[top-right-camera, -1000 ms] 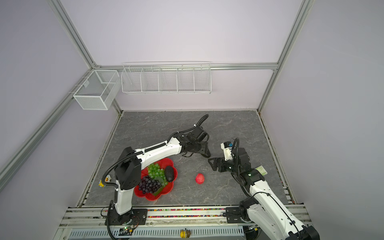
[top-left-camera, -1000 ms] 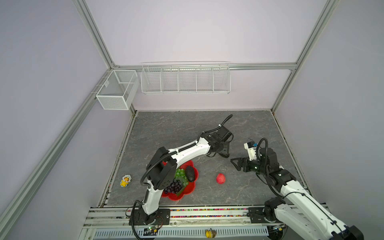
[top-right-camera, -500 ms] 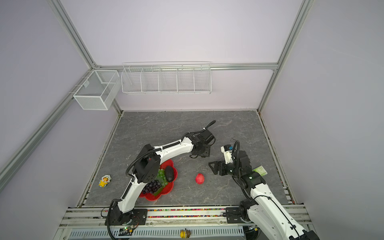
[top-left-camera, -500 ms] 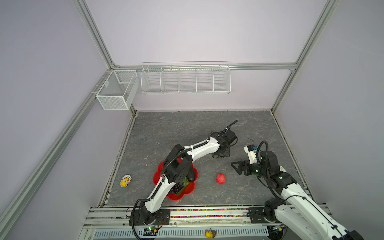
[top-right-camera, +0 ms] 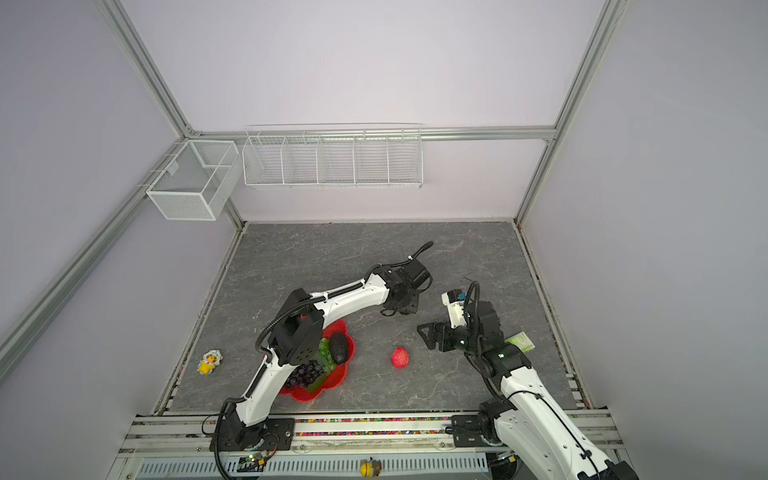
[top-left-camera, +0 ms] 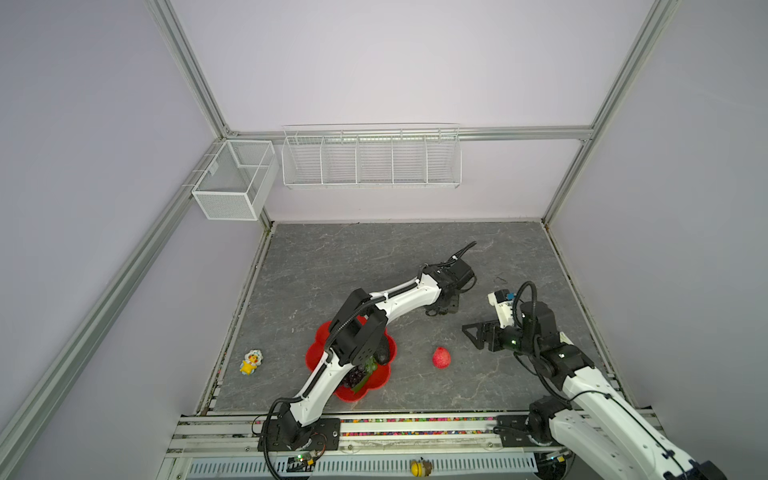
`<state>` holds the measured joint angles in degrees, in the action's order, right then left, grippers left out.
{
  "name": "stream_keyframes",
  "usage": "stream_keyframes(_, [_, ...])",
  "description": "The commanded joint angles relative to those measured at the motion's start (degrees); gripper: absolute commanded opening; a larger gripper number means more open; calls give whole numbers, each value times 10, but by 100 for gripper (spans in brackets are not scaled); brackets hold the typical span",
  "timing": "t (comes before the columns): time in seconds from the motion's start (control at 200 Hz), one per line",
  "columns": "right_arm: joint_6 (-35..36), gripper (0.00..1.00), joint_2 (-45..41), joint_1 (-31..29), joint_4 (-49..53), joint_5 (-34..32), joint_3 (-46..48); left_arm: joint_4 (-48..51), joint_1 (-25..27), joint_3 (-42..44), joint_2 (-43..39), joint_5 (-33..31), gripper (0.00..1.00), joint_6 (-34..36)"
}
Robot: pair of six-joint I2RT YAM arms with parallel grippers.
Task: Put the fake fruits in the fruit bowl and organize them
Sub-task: 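Reach the left gripper to the second dark avocado and grasp it, then carry the second avocado with the left gripper and set it in the bowl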
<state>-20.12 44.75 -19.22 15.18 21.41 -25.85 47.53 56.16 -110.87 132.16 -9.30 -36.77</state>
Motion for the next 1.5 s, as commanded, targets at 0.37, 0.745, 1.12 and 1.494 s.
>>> stream_keyframes(0.37, [23,88,93,-43,-84,69,-62,-9,-21,167,-232,-80,39,-2])
stream_keyframes(0.745, [22,88,234,-166,-184,56,-131,10,-61,468,-514,-183,39,-123])
stream_keyframes(1.12, [10,88,260,-215,-204,42,-131,-157,-87,712,-683,-166,39,-331])
stream_keyframes(1.494, [14,88,269,-215,-205,37,-134,-184,-106,697,-628,-128,40,-317])
